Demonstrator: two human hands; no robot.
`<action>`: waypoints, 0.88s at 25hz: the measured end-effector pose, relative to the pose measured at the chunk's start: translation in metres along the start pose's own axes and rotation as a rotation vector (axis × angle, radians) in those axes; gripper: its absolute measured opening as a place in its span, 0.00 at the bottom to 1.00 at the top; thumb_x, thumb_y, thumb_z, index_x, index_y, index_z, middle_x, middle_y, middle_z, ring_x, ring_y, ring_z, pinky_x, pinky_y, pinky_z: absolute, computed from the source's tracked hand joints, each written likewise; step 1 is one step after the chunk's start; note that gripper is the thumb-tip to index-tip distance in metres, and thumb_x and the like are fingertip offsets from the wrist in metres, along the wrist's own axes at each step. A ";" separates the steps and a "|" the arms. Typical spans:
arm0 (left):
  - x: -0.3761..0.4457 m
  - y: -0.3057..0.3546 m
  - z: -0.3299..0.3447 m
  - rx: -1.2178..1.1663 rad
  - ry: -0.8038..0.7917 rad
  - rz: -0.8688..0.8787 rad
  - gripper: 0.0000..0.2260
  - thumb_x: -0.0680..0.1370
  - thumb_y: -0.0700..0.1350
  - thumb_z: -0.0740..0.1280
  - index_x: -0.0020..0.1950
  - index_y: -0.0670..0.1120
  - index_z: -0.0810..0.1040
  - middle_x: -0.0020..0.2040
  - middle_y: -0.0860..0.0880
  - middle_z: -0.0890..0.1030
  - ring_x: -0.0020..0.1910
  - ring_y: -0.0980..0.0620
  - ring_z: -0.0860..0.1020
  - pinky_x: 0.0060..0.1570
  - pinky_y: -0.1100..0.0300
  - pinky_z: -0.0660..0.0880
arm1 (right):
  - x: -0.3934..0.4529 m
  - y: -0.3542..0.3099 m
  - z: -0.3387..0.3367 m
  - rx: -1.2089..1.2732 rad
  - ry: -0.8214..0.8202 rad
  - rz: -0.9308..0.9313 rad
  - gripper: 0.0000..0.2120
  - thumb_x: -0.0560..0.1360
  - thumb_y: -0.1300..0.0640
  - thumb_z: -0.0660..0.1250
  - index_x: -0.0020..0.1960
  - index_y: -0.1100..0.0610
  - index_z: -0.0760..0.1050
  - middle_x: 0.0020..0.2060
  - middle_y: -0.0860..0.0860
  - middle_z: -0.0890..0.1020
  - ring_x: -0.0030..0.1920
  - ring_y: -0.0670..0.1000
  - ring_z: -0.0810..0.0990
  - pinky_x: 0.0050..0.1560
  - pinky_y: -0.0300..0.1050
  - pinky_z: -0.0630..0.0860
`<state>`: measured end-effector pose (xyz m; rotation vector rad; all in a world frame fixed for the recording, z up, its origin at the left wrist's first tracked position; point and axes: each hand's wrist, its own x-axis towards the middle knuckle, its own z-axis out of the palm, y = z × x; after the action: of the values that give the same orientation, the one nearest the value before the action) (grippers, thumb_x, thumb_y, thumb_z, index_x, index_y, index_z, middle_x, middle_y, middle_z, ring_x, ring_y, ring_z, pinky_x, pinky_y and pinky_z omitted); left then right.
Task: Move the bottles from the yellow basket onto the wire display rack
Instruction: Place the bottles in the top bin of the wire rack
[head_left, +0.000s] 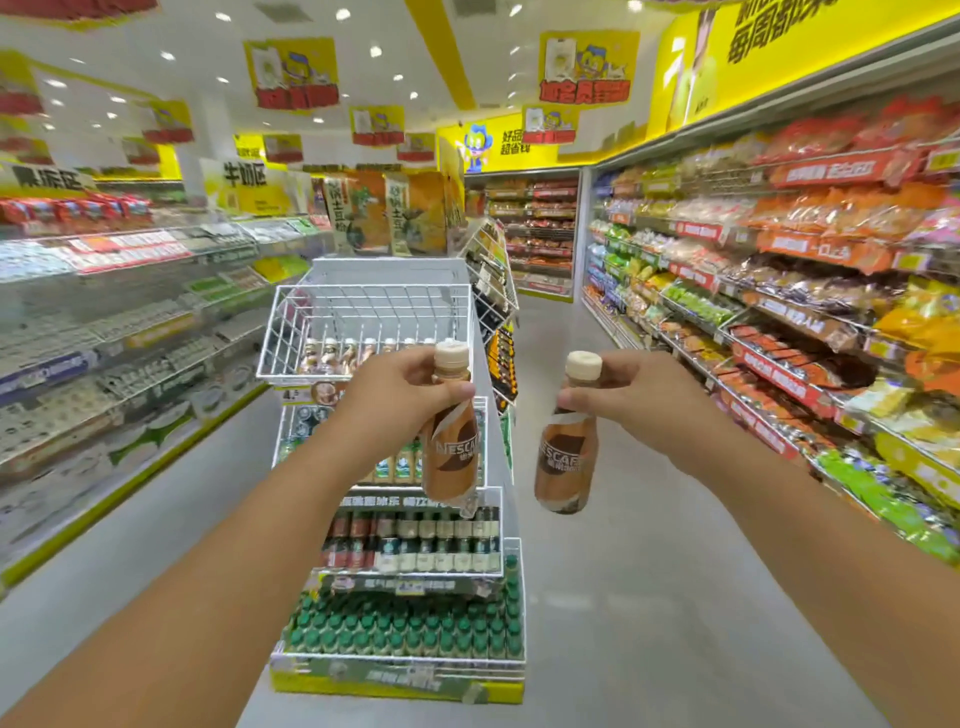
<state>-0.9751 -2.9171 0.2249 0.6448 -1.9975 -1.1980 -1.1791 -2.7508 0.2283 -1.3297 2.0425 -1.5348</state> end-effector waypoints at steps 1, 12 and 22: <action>0.007 -0.006 -0.015 0.009 0.010 0.000 0.09 0.74 0.44 0.77 0.51 0.56 0.84 0.46 0.58 0.87 0.44 0.60 0.85 0.43 0.59 0.81 | 0.011 -0.006 0.015 0.005 -0.020 -0.003 0.08 0.70 0.54 0.81 0.49 0.52 0.87 0.45 0.51 0.88 0.45 0.48 0.83 0.45 0.44 0.75; 0.111 -0.094 -0.081 0.024 0.073 -0.070 0.10 0.74 0.46 0.77 0.54 0.56 0.83 0.47 0.58 0.87 0.46 0.58 0.85 0.41 0.55 0.84 | 0.156 0.015 0.114 0.014 -0.122 -0.024 0.08 0.70 0.54 0.81 0.47 0.49 0.86 0.41 0.44 0.88 0.42 0.42 0.84 0.43 0.40 0.77; 0.300 -0.153 -0.085 0.039 0.080 -0.096 0.12 0.74 0.47 0.77 0.57 0.54 0.83 0.49 0.55 0.87 0.49 0.56 0.85 0.46 0.54 0.83 | 0.349 0.066 0.154 -0.002 -0.160 -0.092 0.09 0.69 0.55 0.82 0.48 0.53 0.86 0.39 0.45 0.88 0.40 0.42 0.86 0.39 0.34 0.77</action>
<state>-1.0880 -3.2456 0.2100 0.8033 -1.9466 -1.1730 -1.3013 -3.1180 0.2134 -1.5141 1.9104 -1.4131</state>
